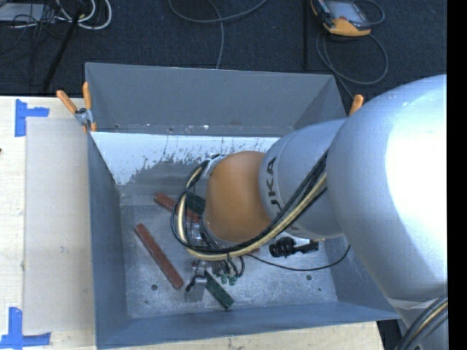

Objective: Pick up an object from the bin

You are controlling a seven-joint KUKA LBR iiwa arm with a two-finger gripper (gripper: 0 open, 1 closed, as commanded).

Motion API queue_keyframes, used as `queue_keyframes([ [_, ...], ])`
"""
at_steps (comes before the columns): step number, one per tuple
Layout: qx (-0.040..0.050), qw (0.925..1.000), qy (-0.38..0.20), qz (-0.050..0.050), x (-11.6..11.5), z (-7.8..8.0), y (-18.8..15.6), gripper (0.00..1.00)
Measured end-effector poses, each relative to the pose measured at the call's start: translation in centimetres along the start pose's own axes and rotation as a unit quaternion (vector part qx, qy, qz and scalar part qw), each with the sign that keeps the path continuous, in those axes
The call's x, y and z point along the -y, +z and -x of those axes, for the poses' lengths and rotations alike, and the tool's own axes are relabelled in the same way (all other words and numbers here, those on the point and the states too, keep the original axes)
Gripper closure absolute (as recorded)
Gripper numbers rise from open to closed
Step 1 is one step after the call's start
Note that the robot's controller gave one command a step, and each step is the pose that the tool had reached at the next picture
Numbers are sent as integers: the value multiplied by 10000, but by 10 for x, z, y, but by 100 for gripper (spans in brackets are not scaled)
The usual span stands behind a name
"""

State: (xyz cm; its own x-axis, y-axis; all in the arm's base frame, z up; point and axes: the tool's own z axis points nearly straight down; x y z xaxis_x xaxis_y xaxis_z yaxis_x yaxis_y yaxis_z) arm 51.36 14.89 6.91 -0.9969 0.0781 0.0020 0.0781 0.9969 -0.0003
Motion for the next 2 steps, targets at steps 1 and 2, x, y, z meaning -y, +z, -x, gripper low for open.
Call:
queue_keyframes([
  [1, -13, 9997, -237, -7, 51, -10, 0, 0],
  [2, -3, 9997, -233, -1, 49, -9, 0, 100],
])
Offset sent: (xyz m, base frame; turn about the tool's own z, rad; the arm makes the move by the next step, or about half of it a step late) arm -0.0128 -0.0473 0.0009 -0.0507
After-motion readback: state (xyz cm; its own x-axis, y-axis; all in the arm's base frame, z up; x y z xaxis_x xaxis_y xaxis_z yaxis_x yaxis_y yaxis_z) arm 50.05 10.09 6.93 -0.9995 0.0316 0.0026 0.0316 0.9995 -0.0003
